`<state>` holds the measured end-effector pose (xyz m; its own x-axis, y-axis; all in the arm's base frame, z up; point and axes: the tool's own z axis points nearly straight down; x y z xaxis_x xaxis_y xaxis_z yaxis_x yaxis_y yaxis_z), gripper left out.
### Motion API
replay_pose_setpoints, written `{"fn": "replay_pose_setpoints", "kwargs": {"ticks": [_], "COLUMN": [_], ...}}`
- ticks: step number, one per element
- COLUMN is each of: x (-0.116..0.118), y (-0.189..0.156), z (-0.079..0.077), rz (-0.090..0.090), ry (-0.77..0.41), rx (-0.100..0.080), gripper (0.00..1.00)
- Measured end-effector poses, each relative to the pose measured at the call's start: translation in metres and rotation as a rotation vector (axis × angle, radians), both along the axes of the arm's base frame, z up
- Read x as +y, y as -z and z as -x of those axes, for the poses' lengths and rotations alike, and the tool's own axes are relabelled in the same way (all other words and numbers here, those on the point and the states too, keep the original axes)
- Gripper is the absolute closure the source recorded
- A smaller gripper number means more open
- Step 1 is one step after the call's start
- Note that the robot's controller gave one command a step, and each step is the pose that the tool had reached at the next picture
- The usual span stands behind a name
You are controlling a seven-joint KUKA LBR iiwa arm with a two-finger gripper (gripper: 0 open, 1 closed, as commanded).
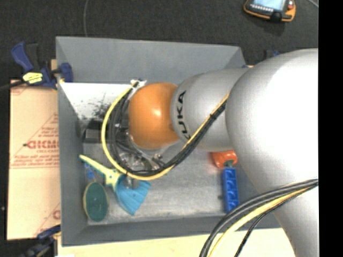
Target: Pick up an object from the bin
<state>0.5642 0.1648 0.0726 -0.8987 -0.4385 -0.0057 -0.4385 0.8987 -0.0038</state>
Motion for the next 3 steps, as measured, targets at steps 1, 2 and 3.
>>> {"fn": "replay_pose_setpoints", "kwargs": {"ticks": [1, 2, 3], "x": [0.000, 0.000, -0.001], "y": [0.000, -0.009, -0.050], "z": [0.000, 0.001, 0.001], "rz": [0.000, 0.000, 0.001], "ry": [0.000, 0.002, 0.005], "rx": [0.000, 0.001, 0.002], "gripper": [1.00, 1.00, 1.00]}}
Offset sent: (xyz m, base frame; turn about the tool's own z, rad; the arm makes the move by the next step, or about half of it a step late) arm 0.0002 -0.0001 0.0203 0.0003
